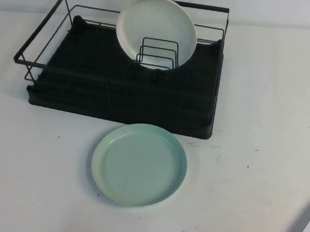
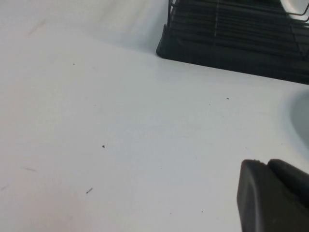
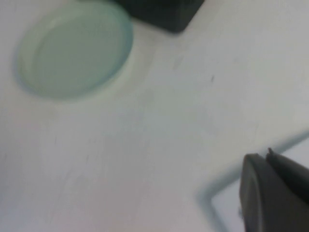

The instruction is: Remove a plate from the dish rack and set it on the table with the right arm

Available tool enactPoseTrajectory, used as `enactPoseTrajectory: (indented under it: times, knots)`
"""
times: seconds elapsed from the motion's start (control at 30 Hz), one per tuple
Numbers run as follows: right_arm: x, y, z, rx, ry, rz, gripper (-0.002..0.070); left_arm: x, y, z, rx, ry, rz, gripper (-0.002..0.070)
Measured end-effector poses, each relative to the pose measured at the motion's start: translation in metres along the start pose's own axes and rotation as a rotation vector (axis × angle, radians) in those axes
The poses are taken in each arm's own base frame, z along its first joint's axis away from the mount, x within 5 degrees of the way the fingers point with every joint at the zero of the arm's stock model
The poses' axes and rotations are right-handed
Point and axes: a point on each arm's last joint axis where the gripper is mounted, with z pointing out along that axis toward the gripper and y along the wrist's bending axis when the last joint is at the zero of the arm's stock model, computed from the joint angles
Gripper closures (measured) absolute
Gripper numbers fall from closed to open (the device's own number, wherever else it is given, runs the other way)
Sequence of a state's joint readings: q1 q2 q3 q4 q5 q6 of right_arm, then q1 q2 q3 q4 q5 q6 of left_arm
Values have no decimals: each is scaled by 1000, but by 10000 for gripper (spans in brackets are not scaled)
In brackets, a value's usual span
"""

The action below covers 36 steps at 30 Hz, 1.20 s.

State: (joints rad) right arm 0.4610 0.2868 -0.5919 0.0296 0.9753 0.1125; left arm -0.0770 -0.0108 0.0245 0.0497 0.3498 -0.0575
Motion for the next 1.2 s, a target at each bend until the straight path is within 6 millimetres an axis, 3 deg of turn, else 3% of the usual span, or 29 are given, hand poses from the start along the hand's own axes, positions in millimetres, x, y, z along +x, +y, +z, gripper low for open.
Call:
enactPoseTrajectory:
  times: [0.2, 0.43, 0.57, 0.83, 1.2]
  knots:
    - [10, -11, 23, 109, -367, 66, 694, 0, 0, 0, 0, 0, 0, 680]
    - [54, -28, 64, 217, -559, 96, 694, 0, 0, 0, 0, 0, 0, 680]
    - [73, -34, 75, 257, -598, 107, 694, 0, 0, 0, 0, 0, 0, 680]
    - [76, -38, 73, 328, -618, 127, 694, 0, 0, 0, 0, 0, 0, 680]
    - [94, -39, 78, 352, -441, 170, 694, 0, 0, 0, 0, 0, 0, 680]
